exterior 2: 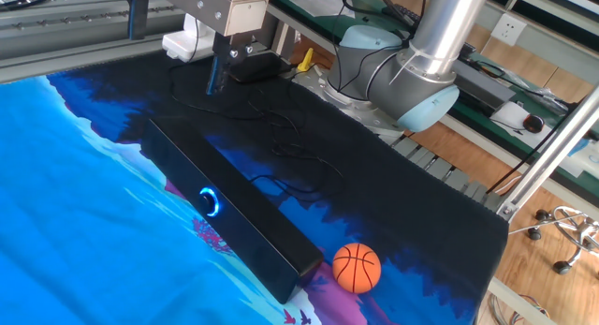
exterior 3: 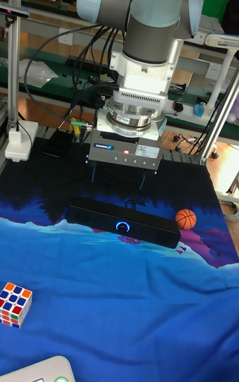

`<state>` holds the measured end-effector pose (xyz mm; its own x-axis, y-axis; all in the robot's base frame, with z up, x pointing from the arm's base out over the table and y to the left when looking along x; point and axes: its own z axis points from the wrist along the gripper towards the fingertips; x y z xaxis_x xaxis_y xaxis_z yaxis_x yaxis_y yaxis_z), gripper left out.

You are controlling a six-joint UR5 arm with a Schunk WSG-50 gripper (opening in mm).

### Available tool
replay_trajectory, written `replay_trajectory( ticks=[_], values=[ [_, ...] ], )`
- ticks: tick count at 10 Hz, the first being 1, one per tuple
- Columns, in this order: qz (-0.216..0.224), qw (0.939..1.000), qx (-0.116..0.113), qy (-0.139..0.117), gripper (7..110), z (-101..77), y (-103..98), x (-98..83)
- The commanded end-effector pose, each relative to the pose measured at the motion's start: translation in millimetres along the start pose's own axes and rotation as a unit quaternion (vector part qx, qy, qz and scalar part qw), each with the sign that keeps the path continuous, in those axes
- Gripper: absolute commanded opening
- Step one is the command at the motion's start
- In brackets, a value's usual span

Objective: Turn the knob to decrease the volume of the speaker

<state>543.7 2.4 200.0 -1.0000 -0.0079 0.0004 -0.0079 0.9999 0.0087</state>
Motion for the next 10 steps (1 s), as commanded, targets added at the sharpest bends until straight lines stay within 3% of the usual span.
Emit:
replay_trajectory(
  ticks=[1,2,3,10],
  values=[
    [0.000,1.0000,0.000,0.000,109,0.0,2.2,0.1],
    [-0.063,0.9940,-0.033,0.083,109,-4.2,17.2,41.8],
    [-0.062,0.9940,-0.032,0.083,7,-4.6,18.0,41.9],
    [-0.058,0.9941,-0.025,0.088,7,-0.4,18.7,45.2]
  ],
)
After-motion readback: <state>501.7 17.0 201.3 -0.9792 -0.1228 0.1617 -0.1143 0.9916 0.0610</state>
